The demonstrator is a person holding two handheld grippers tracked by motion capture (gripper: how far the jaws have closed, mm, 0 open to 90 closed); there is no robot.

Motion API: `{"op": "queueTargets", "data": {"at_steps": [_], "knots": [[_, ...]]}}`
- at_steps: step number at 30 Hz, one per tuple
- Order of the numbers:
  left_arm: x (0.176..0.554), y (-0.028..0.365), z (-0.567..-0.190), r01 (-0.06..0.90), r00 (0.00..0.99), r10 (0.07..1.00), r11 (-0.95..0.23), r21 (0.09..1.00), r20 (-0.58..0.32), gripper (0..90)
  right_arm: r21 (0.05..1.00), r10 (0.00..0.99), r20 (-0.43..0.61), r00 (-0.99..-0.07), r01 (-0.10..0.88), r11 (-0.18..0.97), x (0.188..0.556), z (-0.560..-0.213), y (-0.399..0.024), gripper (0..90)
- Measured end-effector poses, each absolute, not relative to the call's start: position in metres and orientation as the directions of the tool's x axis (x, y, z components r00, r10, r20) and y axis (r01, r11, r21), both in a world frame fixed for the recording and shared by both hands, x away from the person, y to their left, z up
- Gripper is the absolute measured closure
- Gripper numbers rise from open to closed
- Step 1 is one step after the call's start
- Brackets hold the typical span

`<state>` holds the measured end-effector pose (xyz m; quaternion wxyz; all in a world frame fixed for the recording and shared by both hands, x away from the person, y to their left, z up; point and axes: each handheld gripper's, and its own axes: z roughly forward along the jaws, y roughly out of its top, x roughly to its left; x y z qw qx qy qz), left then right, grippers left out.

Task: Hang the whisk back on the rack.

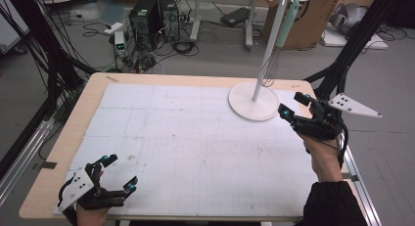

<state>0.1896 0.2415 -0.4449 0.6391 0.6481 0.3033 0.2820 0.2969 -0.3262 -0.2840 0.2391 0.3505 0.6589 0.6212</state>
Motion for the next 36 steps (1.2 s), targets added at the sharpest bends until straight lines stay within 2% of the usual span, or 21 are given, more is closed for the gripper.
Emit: {"op": "queueTargets", "data": {"at_steps": [10, 28, 36], "knots": [[0.189, 0.240, -0.445, 0.031, 0.657, 0.753, -0.006, 1.000, -0.016, 4.7, 0.987, 0.741, 0.114, -0.661, 0.163, -0.007, 0.283, -0.303, -0.321, 20.0], [0.187, 0.242, -0.443, 0.025, 0.649, 0.761, -0.002, 1.000, -0.015, 4.7, 0.975, 0.724, 0.192, -0.663, 0.216, -0.061, 0.265, -0.349, -0.331, 20.0], [0.187, 0.241, -0.443, 0.021, 0.651, 0.759, -0.004, 1.000, -0.011, 4.7, 0.975, 0.713, 0.200, -0.672, 0.211, -0.074, 0.258, -0.358, -0.328, 20.0]]}}
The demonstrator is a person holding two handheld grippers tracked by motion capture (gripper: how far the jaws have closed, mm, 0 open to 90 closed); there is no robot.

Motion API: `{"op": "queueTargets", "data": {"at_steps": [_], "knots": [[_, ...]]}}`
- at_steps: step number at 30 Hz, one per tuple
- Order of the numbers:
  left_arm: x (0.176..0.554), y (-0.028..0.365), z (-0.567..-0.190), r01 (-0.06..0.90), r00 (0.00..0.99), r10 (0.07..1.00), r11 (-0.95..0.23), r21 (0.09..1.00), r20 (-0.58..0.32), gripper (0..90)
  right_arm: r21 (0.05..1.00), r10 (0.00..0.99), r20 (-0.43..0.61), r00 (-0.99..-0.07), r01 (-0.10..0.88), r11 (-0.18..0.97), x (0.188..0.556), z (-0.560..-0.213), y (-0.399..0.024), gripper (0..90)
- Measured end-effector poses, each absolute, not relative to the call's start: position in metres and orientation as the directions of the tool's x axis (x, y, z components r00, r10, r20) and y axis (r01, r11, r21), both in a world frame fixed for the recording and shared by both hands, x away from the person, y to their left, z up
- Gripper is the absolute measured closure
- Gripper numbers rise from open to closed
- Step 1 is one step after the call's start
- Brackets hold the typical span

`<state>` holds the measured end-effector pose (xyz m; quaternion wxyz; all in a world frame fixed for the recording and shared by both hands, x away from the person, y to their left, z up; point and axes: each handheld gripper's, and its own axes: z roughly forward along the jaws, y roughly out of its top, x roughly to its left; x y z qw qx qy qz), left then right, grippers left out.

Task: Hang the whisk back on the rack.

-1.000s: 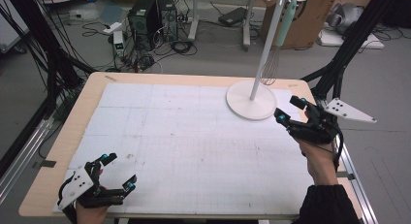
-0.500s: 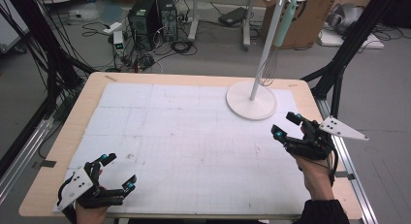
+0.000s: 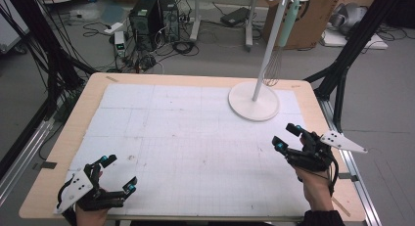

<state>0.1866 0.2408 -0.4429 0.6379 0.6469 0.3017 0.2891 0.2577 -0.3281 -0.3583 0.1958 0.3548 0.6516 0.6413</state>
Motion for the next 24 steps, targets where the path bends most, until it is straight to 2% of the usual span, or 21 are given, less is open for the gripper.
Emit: {"op": "queueTargets", "data": {"at_steps": [24], "knots": [[0.184, 0.241, -0.441, 0.009, 0.654, 0.757, -0.006, 1.000, -0.001, 4.7, 0.978, 0.687, 0.188, -0.702, 0.195, -0.068, 0.245, -0.378, -0.314, 20.0]]}}
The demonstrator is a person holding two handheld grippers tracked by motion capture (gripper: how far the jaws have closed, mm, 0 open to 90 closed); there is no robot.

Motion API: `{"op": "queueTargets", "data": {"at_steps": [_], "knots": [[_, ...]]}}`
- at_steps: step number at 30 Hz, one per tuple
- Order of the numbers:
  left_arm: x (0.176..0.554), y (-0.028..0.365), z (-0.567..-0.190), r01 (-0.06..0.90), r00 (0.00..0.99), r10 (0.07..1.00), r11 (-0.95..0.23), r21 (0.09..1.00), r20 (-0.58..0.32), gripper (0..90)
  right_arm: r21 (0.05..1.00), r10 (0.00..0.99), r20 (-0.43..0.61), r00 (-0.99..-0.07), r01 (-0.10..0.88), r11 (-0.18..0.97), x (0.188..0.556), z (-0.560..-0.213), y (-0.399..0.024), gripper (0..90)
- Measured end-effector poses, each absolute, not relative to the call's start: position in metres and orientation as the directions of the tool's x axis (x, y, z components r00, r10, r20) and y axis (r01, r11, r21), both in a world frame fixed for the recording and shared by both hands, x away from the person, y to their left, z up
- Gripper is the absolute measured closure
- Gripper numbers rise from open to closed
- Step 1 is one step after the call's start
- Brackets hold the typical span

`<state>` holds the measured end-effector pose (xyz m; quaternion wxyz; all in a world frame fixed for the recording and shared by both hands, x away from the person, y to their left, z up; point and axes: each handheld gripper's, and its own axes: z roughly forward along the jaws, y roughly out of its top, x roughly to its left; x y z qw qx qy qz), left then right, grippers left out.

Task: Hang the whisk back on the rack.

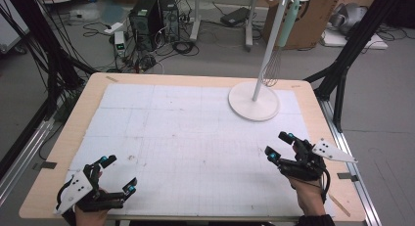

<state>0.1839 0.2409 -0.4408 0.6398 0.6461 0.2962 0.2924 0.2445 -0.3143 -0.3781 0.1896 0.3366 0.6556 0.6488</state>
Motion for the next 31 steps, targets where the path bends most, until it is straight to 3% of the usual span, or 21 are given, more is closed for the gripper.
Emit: {"op": "queueTargets", "data": {"at_steps": [14, 31], "knots": [[0.184, 0.242, -0.440, 0.009, 0.655, 0.756, -0.006, 1.000, -0.002, 4.7, 0.993, 0.715, 0.101, -0.692, 0.113, -0.031, 0.233, -0.386, -0.309, 19.0], [0.186, 0.247, -0.441, 0.022, 0.649, 0.759, 0.047, 0.999, -0.049, 4.7, 0.995, 0.721, 0.068, -0.690, 0.104, 0.005, 0.234, -0.391, -0.304, 19.0]]}}
